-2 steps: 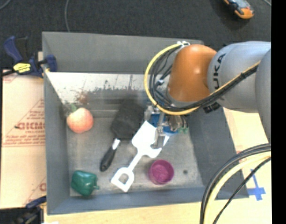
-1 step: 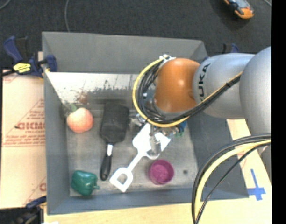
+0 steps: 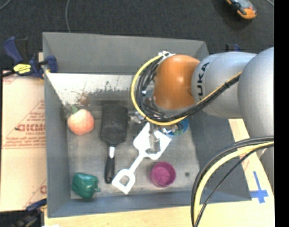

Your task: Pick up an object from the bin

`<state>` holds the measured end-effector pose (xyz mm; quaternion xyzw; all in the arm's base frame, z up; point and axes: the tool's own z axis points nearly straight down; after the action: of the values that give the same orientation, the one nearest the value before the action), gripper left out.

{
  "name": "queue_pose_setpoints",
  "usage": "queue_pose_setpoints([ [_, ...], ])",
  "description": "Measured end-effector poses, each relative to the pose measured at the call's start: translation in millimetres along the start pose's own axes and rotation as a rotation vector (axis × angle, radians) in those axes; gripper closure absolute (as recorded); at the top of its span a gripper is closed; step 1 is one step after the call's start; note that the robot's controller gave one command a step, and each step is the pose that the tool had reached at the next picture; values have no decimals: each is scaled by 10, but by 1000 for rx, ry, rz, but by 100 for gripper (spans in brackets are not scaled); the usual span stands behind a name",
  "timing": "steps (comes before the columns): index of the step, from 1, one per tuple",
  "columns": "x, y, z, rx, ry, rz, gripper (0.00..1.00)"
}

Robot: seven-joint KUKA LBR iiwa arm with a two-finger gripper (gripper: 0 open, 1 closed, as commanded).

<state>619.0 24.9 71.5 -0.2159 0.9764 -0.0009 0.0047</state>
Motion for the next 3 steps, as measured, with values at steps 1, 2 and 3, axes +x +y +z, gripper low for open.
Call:
queue_pose_setpoints([
  [1, 94, -5, -8, -1, 0, 3, 0],
  [2, 17, -12, -16, 0, -6, 4, 0],
  [3, 58, -17, -23, -1, -6, 9, 100],
])
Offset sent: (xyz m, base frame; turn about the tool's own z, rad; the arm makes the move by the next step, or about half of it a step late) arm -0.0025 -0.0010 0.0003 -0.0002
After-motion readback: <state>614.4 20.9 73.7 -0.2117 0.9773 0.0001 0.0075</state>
